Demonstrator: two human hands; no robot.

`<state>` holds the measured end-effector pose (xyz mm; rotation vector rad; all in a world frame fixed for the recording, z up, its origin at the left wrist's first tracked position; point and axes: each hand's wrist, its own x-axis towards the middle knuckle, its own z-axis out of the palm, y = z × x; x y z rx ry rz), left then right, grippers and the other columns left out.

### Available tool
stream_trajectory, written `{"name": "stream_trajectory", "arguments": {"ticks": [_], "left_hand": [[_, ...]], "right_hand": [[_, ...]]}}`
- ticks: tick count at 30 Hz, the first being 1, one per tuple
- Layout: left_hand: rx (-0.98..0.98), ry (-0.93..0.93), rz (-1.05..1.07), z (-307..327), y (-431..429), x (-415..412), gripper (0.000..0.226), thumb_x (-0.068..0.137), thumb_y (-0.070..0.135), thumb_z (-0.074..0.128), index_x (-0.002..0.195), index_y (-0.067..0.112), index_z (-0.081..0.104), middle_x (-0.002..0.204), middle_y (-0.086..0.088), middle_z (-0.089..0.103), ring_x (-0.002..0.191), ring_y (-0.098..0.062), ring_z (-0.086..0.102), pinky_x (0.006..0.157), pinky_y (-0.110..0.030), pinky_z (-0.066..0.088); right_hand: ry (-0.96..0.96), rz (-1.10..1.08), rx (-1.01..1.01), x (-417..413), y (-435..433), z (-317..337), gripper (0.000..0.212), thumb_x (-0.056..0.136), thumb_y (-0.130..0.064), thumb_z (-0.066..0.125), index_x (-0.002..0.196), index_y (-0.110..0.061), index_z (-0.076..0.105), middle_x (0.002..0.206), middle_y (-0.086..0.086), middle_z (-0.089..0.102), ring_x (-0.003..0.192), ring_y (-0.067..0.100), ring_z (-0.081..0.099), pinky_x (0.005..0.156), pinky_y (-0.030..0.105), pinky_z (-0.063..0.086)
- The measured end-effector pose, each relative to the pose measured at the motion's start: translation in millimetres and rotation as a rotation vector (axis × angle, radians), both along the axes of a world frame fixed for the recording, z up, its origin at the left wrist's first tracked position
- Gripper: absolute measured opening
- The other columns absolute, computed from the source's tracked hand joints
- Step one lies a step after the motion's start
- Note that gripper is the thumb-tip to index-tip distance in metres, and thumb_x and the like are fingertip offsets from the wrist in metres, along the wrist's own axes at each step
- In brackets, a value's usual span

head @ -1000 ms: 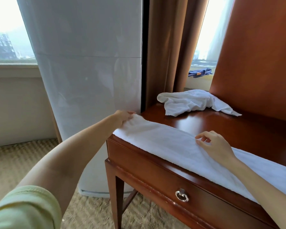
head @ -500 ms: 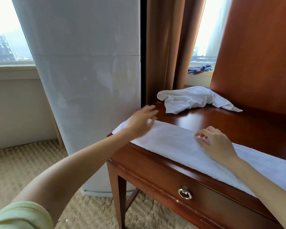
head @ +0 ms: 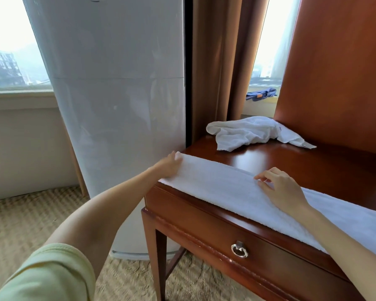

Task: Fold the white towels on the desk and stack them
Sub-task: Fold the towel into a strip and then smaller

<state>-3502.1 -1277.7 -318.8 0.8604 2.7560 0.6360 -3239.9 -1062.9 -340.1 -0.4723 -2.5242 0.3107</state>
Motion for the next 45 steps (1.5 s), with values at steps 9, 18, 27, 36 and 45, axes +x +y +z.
{"name": "stream_trajectory", "arguments": {"ticks": [9,18,27,36,45], "left_hand": [[0.154,-0.250,0.274,30.8,-18.3,-18.1,0.048,0.087,0.023,0.068,0.128,0.003,0.053,0.123,-0.013,0.056,0.114,-0.030,0.054,0.086,-0.031,0.044],[0.365,-0.198,0.188,23.5,-30.4,-21.4,0.040,0.083,0.024,0.075,0.120,0.016,0.061,0.116,-0.003,0.055,0.102,-0.021,0.052,0.084,-0.028,0.044],[-0.062,0.389,0.104,18.5,-23.3,0.1,0.047,0.092,0.032,0.061,0.134,0.014,0.046,0.131,-0.012,0.049,0.116,-0.030,0.052,0.093,-0.037,0.043],[-0.103,0.309,-0.654,-2.9,70.1,106.4,0.051,0.106,0.035,0.024,0.154,0.019,0.017,0.162,0.000,0.009,0.149,-0.015,0.002,0.119,-0.040,0.005],[-0.236,0.298,-0.430,-15.7,57.1,73.8,0.053,0.105,0.043,0.017,0.155,0.027,0.008,0.163,0.001,0.002,0.149,-0.018,0.000,0.120,-0.038,0.005]], "right_hand": [[0.008,-0.008,-0.001,-0.9,1.2,-1.1,0.014,0.094,-0.016,0.060,0.103,-0.017,0.071,0.093,-0.002,0.059,0.084,0.013,0.051,0.070,0.025,0.036],[0.005,0.002,-0.015,0.2,-0.4,0.4,0.014,0.093,-0.016,0.061,0.103,-0.017,0.071,0.093,-0.001,0.060,0.088,0.017,0.055,0.072,0.028,0.041],[0.007,0.000,-0.002,0.0,-2.1,0.9,0.014,0.093,-0.014,0.061,0.102,-0.016,0.071,0.093,0.001,0.061,0.089,0.019,0.057,0.072,0.028,0.041],[-0.192,-0.004,0.176,-7.9,-32.0,11.6,0.031,0.099,-0.019,0.044,0.125,-0.025,0.060,0.129,-0.004,0.055,0.119,0.017,0.051,0.096,0.030,0.037],[-0.503,-0.029,-0.137,112.9,22.1,13.0,0.056,0.101,-0.054,0.026,0.153,-0.036,0.017,0.162,-0.012,0.005,0.148,0.003,0.001,0.117,0.024,0.000]]}}
